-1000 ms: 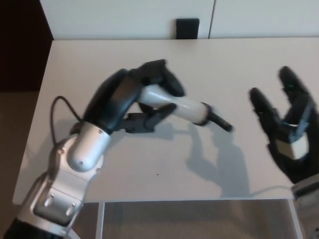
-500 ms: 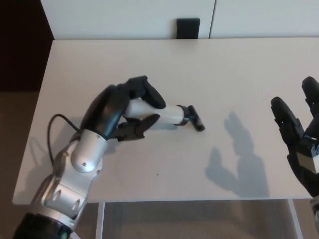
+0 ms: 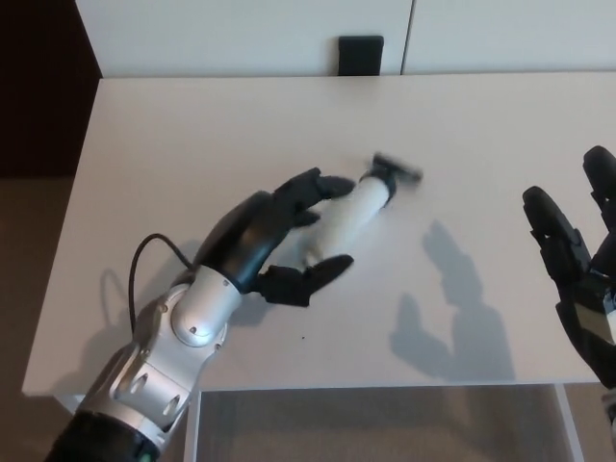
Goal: The robot walks towards a desk on which an air pump is kept in the middle. It lifts it up and holds it with its left hand and uses its right hand to compress it by pushing its handle inwards.
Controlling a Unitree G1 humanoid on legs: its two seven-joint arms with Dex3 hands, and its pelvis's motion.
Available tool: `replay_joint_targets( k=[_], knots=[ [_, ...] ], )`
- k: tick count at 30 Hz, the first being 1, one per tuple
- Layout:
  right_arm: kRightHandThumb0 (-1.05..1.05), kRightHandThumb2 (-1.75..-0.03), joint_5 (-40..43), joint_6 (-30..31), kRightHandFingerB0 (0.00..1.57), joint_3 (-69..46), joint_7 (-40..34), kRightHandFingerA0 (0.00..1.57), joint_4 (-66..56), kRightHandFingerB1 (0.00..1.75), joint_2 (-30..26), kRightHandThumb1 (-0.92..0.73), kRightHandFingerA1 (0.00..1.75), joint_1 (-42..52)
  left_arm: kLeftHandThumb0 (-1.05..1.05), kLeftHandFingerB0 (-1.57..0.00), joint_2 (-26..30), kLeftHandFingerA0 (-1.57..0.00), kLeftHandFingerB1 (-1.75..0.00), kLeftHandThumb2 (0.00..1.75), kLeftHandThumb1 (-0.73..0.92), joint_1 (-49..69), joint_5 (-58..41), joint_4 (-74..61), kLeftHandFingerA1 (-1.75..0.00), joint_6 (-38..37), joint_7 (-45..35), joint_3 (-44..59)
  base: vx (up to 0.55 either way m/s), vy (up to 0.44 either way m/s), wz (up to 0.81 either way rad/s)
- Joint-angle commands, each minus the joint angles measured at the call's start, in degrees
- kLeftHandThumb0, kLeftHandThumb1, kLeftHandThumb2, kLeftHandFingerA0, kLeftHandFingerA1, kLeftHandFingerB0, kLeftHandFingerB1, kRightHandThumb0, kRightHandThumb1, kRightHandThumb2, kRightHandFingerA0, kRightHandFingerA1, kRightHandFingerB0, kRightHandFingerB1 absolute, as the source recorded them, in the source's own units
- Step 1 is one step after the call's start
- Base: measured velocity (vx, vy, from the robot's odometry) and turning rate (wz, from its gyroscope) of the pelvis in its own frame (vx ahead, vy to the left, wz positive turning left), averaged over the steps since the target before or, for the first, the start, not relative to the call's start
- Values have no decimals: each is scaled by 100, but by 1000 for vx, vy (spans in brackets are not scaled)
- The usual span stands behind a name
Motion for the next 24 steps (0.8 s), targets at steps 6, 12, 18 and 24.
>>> replay_joint_targets(
  k=[6, 12, 18, 24],
  knots=[
    [-90, -90, 11, -178, 7, -2, 135, 10, -446, 22, -130, -76, 32, 190, -105, 0, 885, 0, -4, 120, 83, -189, -83, -1070, -2, 677, -1686, -253, 0, 0, 0],
    [-80, -112, -114, -282, 5, 45, 305, 6, -633, 24, -272, -76, 36, 315, -105, 0, 1351, 0, -1, 118, 82, -62, -290, -1969, -1, 603, -1804, 209, 0, 0, 0],
    [-81, -113, -302, -680, 1, -83, 739, 3, -1292, 25, -659, -72, 43, 959, -104, 0, 2152, 0, -3, 117, 79, 1140, -987, -4145, 0, 135, -1903, 1612, 0, 0, 0],
    [-90, -117, -312, -1057, 6, -374, 1162, 7, -1984, 15, -926, -80, 35, 1708, -94, 0, 2297, 0, -11, 112, 70, 2688, -2335, -5474, -6, -465, -2227, 3107, 0, 0, 0]
  ],
)
